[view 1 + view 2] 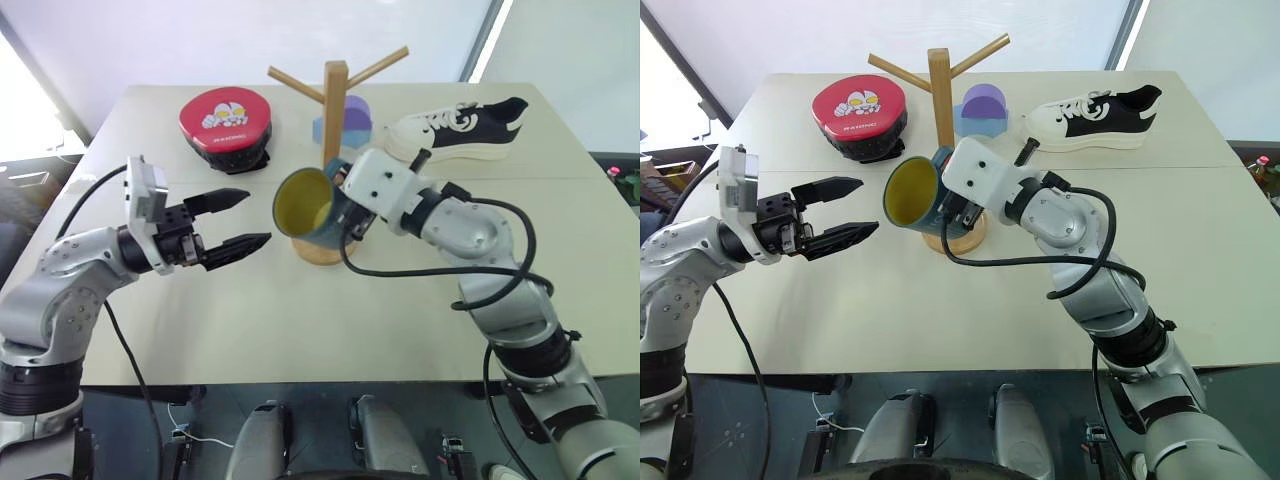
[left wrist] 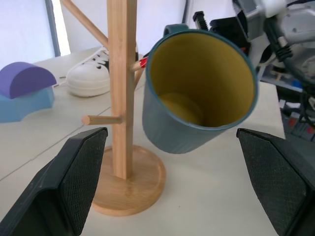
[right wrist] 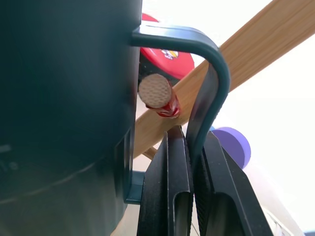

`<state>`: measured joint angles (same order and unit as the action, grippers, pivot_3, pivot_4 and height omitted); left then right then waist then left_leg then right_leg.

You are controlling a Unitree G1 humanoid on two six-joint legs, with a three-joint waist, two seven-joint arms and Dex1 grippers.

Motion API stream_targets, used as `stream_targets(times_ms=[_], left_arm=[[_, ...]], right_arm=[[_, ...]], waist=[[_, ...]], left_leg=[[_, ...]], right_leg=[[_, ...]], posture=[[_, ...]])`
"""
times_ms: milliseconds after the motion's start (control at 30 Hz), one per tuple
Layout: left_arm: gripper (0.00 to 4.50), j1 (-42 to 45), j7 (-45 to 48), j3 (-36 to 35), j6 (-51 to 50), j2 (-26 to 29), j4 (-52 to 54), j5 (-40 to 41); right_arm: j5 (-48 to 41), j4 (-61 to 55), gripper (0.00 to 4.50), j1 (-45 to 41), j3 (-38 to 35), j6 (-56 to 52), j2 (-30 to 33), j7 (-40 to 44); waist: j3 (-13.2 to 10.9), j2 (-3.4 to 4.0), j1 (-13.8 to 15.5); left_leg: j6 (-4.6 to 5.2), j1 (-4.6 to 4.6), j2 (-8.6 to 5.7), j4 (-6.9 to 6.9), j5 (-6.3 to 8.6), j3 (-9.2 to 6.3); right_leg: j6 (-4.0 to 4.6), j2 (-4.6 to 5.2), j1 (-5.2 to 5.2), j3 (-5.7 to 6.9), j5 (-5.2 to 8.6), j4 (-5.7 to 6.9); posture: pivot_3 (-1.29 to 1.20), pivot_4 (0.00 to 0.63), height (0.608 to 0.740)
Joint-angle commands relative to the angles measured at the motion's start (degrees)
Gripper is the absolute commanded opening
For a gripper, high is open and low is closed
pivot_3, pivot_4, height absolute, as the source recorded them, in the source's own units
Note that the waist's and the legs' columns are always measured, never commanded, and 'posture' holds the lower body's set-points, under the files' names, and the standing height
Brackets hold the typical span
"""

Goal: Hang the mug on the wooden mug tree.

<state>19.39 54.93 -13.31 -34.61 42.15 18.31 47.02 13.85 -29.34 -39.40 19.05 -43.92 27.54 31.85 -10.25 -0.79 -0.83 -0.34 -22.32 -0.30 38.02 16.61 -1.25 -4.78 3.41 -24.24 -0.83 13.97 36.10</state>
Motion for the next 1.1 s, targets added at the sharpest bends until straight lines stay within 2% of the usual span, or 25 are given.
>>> stream_targets(times_ms=[33, 200, 300, 400, 500, 633, 767, 833, 967, 1100], left_arm=[[4.5, 1.2, -0.3, -2.3, -0.3, 0.9, 1.9, 1.8], [4.5, 2.0, -0.9, -2.3, 0.3, 0.6, 1.6, 1.9], [4.5, 2.2, -1.0, -2.3, 0.3, 0.5, 1.7, 1.8], [4.5, 2.3, -1.2, -2.1, 0.4, 0.4, 1.6, 1.7], [4.5, 2.3, -1.4, -1.9, 0.5, 0.2, 1.5, 1.6], [4.5, 1.8, -2.6, -2.4, 0.7, -0.9, 0.0, 1.3], [4.5, 1.2, -4.8, -3.8, 0.5, -1.8, -2.9, 1.0], [4.5, -0.1, -6.7, -3.9, 1.8, -2.1, -5.9, -1.8], [4.5, -2.0, -10.9, -5.0, 5.3, -4.2, -9.9, -5.9], [4.5, -4.7, -17.7, -5.3, 12.6, -7.7, -15.2, -14.1]], right_arm=[[1.4, -0.3, 0.06, -1.9, -0.5, -0.4, -0.6, -1.3], [1.7, 0.4, 0.06, -2.3, 0.0, -0.5, -1.3, -1.1], [2.5, 0.4, 1.05, -2.3, 0.2, -0.2, -1.3, -1.2], [3.1, 0.2, 2.46, -2.5, 0.1, 0.5, -0.9, -1.2], [3.0, -0.6, 2.46, -2.3, -0.4, 1.7, 0.3, -0.6], [-0.6, -3.5, 2.46, 0.2, -6.4, 4.4, 3.3, 1.7], [-9.3, -6.2, 2.46, 4.5, -14.1, 9.4, 4.6, 6.5], [-14.1, -7.3, 2.46, 9.9, -18.9, 10.7, 5.8, 9.5], [-21.2, -6.3, 2.46, 17.9, -27.3, 12.4, 4.7, 9.9], [-26.1, 1.2, 2.46, 26.2, -36.1, 17.4, -0.9, 5.8]], waist=[[0.0, 0.0, 0.0], [0.0, 0.0, 0.0], [0.0, 0.0, 0.0], [0.0, 0.0, 0.0], [0.0, 0.0, 0.0], [0.0, 0.0, 0.2], [0.0, -0.05, 0.1], [0.0, -0.06, 0.1], [0.0, -0.1, 0.1], [0.1, -0.19, 0.2]], left_leg=[[-0.01, 0.0, 0.0, 0.0, 0.0, 0.0], [-0.03, 0.0, 0.0, 0.0, -0.02, -0.01], [-0.03, 0.0, 0.0, 0.0, -0.02, -0.01], [-0.04, 0.0, 0.0, 0.0, -0.02, -0.01], [-0.05, 0.0, 0.0, 0.0, -0.03, -0.01], [-0.05, 0.0, 0.0, 0.0, -0.03, -0.01], [-0.05, -0.01, 0.0, 0.02, -0.03, -0.01], [-0.04, -0.01, 0.01, 0.02, -0.03, -0.02], [-0.04, 0.03, 0.02, 0.02, -0.03, -0.02], [-0.03, 0.18, 0.06, 0.06, -0.03, -0.02]], right_leg=[[0.0, -0.02, 0.0, 0.0, 0.0, 0.01], [0.0, -0.06, -0.01, 0.0, 0.0, 0.01], [-0.01, -0.06, -0.01, 0.0, 0.0, 0.02], [-0.01, -0.07, -0.01, 0.0, 0.0, 0.02], [-0.01, -0.07, -0.01, 0.0, 0.0, 0.03], [-0.01, -0.07, -0.01, 0.0, 0.0, 0.02], [-0.02, -0.07, 0.02, 0.0, -0.01, 0.02], [-0.03, -0.08, 0.01, 0.0, -0.01, 0.03], [-0.03, -0.08, 0.07, -0.01, -0.01, 0.04], [-0.02, -0.08, 0.22, -0.02, -0.01, 0.05]], posture=[[0.0, 0.15, 0.735], [0.0, 0.15, 0.735], [0.0, 0.15, 0.735], [0.0, 0.15, 0.735], [0.0, 0.15, 0.735], [0.0, 0.15, 0.735], [0.0, 0.15, 0.735], [0.0, 0.15, 0.735], [0.0, 0.15, 0.735], [0.0, 0.15, 0.735]])
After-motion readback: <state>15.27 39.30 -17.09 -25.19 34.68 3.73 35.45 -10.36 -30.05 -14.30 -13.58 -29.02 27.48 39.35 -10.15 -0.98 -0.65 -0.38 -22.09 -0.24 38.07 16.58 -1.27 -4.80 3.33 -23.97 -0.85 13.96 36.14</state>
